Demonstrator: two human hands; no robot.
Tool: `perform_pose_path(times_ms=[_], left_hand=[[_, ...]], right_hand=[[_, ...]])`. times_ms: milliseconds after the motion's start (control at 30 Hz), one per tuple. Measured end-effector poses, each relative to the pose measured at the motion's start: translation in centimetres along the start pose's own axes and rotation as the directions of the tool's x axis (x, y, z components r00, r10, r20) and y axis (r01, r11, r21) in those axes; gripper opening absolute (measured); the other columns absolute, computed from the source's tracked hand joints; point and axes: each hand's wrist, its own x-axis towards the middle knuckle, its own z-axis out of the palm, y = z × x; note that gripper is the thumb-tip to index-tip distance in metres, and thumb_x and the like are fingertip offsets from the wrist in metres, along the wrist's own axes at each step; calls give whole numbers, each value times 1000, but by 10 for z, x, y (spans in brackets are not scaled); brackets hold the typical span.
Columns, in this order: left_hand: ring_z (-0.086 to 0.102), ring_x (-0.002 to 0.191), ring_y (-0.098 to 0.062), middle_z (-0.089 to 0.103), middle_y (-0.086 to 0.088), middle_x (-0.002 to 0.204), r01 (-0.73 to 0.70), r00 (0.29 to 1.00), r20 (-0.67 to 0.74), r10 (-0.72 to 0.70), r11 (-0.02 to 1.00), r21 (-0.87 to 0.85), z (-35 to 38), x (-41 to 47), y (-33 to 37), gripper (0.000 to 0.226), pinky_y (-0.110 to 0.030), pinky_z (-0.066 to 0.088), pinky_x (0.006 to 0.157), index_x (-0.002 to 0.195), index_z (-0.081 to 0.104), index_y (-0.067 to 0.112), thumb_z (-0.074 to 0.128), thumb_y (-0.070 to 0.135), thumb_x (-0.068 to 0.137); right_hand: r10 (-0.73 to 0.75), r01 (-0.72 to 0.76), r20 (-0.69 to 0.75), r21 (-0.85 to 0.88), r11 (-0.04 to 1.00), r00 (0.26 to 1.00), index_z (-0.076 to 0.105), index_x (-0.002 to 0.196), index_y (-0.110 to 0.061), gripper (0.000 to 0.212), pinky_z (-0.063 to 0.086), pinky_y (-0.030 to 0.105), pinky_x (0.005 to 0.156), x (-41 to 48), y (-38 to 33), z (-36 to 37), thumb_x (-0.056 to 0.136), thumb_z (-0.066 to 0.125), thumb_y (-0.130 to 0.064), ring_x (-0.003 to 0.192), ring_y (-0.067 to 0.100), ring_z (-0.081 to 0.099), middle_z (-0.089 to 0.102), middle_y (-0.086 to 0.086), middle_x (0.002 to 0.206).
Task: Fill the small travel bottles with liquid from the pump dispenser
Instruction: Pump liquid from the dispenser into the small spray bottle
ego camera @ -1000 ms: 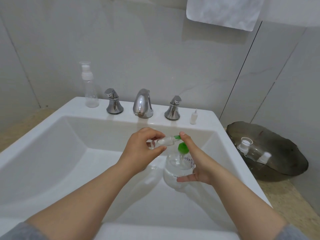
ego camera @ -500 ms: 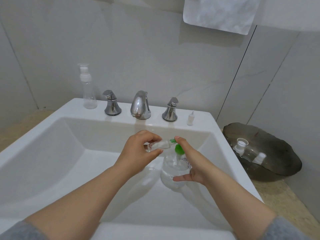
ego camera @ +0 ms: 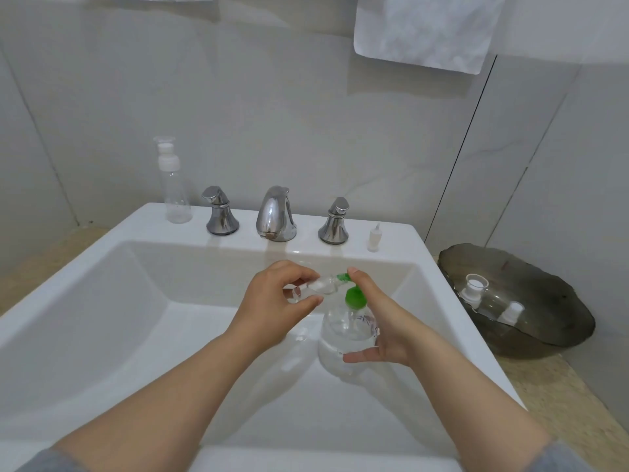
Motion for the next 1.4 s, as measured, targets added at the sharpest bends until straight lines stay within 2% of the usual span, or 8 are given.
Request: perform_pose_path(times_ms=[233,500,600,800,1100,1200,1300,1400], left_hand=[[59,87,-2,62,11,92,2,1000,-2,-2,1000,-13,0,2,-1,26,-31,54,82,97,72,21,79,15,73],[59,88,-1,62,12,92,13,1000,0,-13,1000,-16,0,2,0,25,-29,54,82,96,72,23,79,15,73],[59,89,-1,62,12,93,16,1000,-2,-16,1000,-13,0,2,-1,26,-30,54,82,97,72,23,79,16,73],[59,89,-2,62,12,93,7,1000,1,-7,1000,-2,0,0,-2,25,-32,55,82,96,72,23,79,16,73],[60,89,-3,63,11,92,15,999,28,-17,999,40,1,-1,-3,24,-31,54,83,95,71,24,78,16,73],[60,88,-2,62,12,93,13,1000,27,-14,999,36,1,-2,-1,24,-30,54,83,96,71,24,78,16,74],[59,88,-1,62,12,92,13,1000,21,-13,1000,18,1,0,0,24,-30,54,83,96,72,24,78,16,74],[59,88,-1,62,11,92,20,1000,2,-20,1000,-5,0,1,-1,24,-31,54,84,95,72,23,79,16,73]], right_hand=[[-13,13,-10,-2,1000,1000,60,113,-44,52,59,52,72,1,0,1,71,64,-73,132,18,35,38,-9,139],[-16,16,-29,-13,1000,999,58,117,-44,52,58,53,75,-2,-1,2,73,62,-72,131,17,37,39,-9,137],[-9,8,-35,-19,1000,999,56,121,-43,56,57,55,78,-2,0,3,74,59,-74,125,19,39,38,-8,136],[-12,12,-14,0,1000,1000,48,132,-41,61,52,63,82,-1,1,1,79,56,-71,120,20,30,34,-11,131],[-8,8,-27,-29,1000,1000,53,129,-30,58,56,60,76,2,2,1,83,57,-65,119,24,33,36,-6,135],[0,-1,-36,-52,999,999,53,127,-32,59,57,55,78,0,3,1,82,55,-70,114,26,33,37,-6,131],[14,-16,-24,-53,998,1000,56,117,-37,52,57,55,78,-2,2,-1,78,55,-73,116,27,39,40,-3,131],[6,-7,-21,-68,998,1000,53,122,-37,60,57,54,79,-1,0,1,77,54,-77,117,23,39,40,-6,131]])
